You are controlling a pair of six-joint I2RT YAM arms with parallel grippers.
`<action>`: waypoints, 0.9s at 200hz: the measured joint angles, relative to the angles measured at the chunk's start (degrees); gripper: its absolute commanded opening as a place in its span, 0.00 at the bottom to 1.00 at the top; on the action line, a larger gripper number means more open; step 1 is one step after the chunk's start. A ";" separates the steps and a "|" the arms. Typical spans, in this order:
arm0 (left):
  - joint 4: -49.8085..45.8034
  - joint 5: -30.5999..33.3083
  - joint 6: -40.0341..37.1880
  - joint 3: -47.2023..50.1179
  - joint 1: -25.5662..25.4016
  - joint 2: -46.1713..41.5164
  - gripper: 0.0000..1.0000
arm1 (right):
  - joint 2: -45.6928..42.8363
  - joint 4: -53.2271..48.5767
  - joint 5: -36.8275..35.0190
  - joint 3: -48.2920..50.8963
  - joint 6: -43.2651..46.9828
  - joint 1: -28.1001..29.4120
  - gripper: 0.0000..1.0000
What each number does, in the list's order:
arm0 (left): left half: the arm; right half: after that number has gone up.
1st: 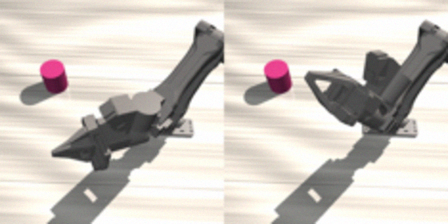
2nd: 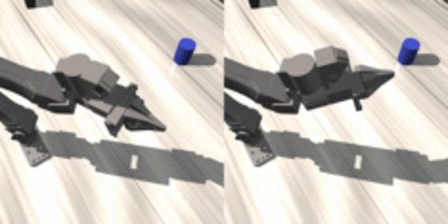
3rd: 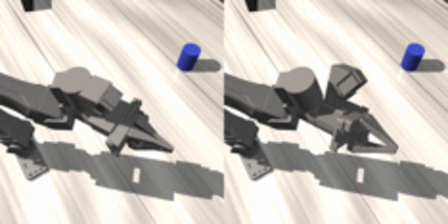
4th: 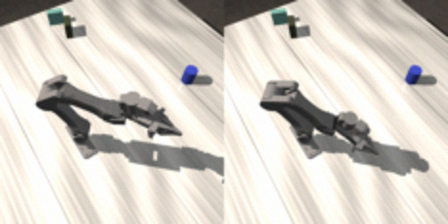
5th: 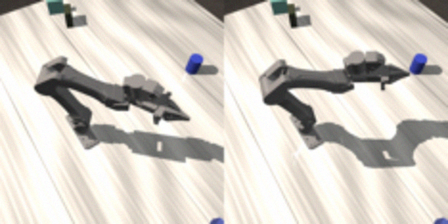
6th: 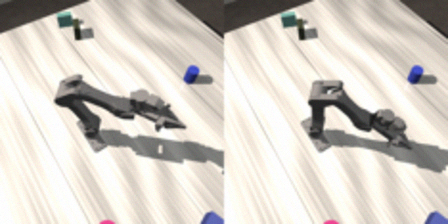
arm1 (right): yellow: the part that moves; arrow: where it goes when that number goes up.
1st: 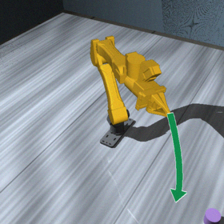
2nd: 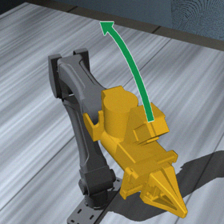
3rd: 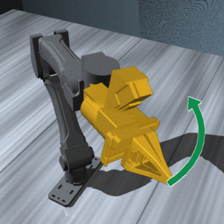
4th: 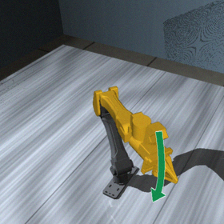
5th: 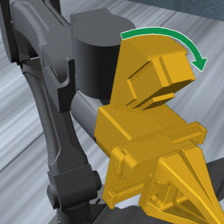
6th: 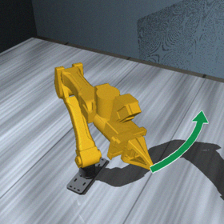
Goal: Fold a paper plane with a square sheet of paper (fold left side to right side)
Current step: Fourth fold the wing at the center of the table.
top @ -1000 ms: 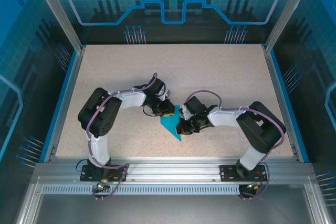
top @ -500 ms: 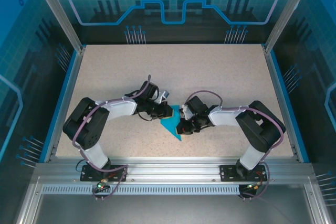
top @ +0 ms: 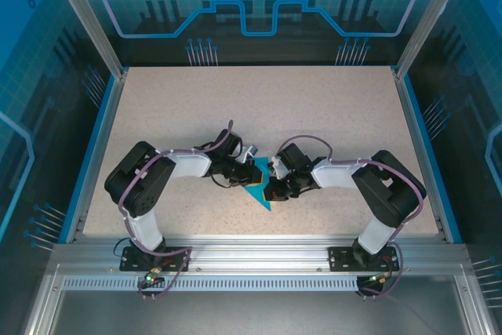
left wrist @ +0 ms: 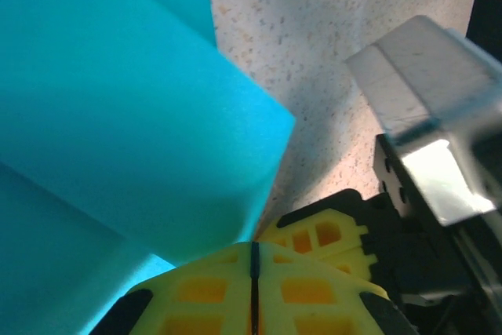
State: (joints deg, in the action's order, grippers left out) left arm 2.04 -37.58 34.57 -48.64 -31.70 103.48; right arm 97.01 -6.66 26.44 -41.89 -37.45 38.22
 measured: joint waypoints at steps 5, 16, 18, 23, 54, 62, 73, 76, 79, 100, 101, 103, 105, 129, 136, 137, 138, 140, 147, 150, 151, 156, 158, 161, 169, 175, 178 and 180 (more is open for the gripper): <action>0.04 0.00 0.00 0.00 -0.02 0.33 0.10 | 0.07 -0.15 0.09 -0.11 0.00 -0.02 0.00; 0.02 0.02 0.00 0.00 -0.09 0.90 0.10 | 0.15 -0.35 0.20 -0.22 0.02 -0.02 0.00; 0.00 0.00 0.00 0.00 -0.09 1.01 0.10 | 0.15 -0.35 0.20 -0.22 0.02 -0.02 0.00; 0.02 0.00 0.00 0.00 -0.11 1.18 0.10 | 0.15 -0.35 0.20 -0.22 0.02 -0.02 0.00; 0.02 0.09 -0.04 -0.07 -0.28 1.92 0.08 | 0.15 -0.39 0.17 -0.24 0.22 -0.02 0.00; 0.00 0.28 -0.04 -0.11 -0.31 2.32 0.08 | 0.15 -0.50 0.17 -0.28 0.26 -0.02 0.00; -0.02 0.39 -0.04 -0.28 -0.31 2.95 0.07 | 0.26 -0.79 0.17 -0.48 0.39 -0.02 0.00; -0.02 0.39 -0.04 -0.37 -0.31 3.17 0.07 | 0.31 -0.83 0.17 -0.55 0.42 -0.02 0.00; 0.00 0.39 -0.04 -0.44 -0.31 3.32 0.07 | 0.35 -0.98 0.17 -0.61 0.42 -0.02 0.00; -0.57 0.55 -0.13 -0.96 -0.35 3.63 0.05 | 0.48 -1.42 0.15 -0.87 0.55 -0.02 0.00; -0.63 0.57 -0.13 -0.98 -0.35 3.65 0.05 | 0.48 -1.44 0.15 -0.87 0.59 -0.02 0.00; -0.79 0.63 -0.17 -1.09 -0.35 3.69 0.05 | 0.48 -1.44 0.15 -0.87 0.61 -0.02 0.00; -0.92 0.63 -0.20 -1.16 -0.35 3.74 0.05 | 0.48 -1.44 0.15 -0.87 0.61 -0.02 0.00; -2.19 1.09 -0.52 -1.88 -0.35 3.85 0.04 | 0.52 -1.66 0.17 -0.94 0.92 -0.02 0.00; -2.45 1.31 -0.66 -2.01 -0.35 3.85 0.04 | 0.52 -1.68 0.17 -0.94 1.05 -0.02 0.00; -2.49 1.31 -0.66 -2.03 -0.35 3.85 0.04 | 0.52 -1.68 0.17 -0.94 1.05 -0.02 0.00; -2.56 1.33 -0.68 -2.05 -0.35 3.85 0.04 | 0.52 -1.68 0.17 -0.94 1.05 -0.02 0.00; -2.62 1.33 -0.68 -2.10 -0.35 3.85 0.04 | 0.52 -1.68 0.17 -0.94 1.05 -0.02 0.00; -2.89 1.42 -0.70 -2.23 -0.35 3.85 0.04 | 0.52 -1.68 0.17 -0.94 1.07 -0.02 0.00; -2.95 1.51 -0.72 -2.25 -0.35 3.85 0.04 | 0.52 -1.68 0.17 -0.94 1.07 -0.02 0.00; -2.97 1.51 -0.72 -2.25 -0.35 3.85 0.04 | 0.52 -1.68 0.17 -0.94 1.07 -0.02 0.00; -3.06 1.60 -0.92 -2.29 -0.35 3.85 0.04 | 0.52 -1.68 0.17 -0.94 1.07 -0.02 0.00; -3.08 1.62 -0.94 -2.32 -0.35 3.85 0.04 | 0.52 -1.68 0.17 -0.94 1.07 -0.02 0.00; -3.15 1.66 -1.07 -2.34 -0.35 3.85 0.04 | 0.52 -1.68 0.17 -0.92 1.07 -0.02 0.00; -3.19 1.70 -1.27 -2.34 -0.28 3.85 0.04 | 0.52 -1.66 0.17 -0.92 1.07 -0.02 0.00; -3.26 1.70 -1.42 -2.43 -0.26 3.85 0.04 | 0.52 -1.68 0.17 -0.92 1.07 -0.02 0.00; -3.32 1.70 -1.55 -2.49 -0.22 3.91 0.04 | 0.52 -1.68 0.17 -0.92 1.07 -0.02 0.00; -3.39 1.73 -1.57 -2.56 -0.22 3.93 0.04 | 0.52 -1.68 0.20 -0.92 1.07 -0.02 0.00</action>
State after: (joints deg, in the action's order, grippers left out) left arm -1.34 -35.86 32.99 -51.20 -31.92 107.42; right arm 97.54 -8.34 26.63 -42.81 -36.38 38.20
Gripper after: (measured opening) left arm 0.060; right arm 0.044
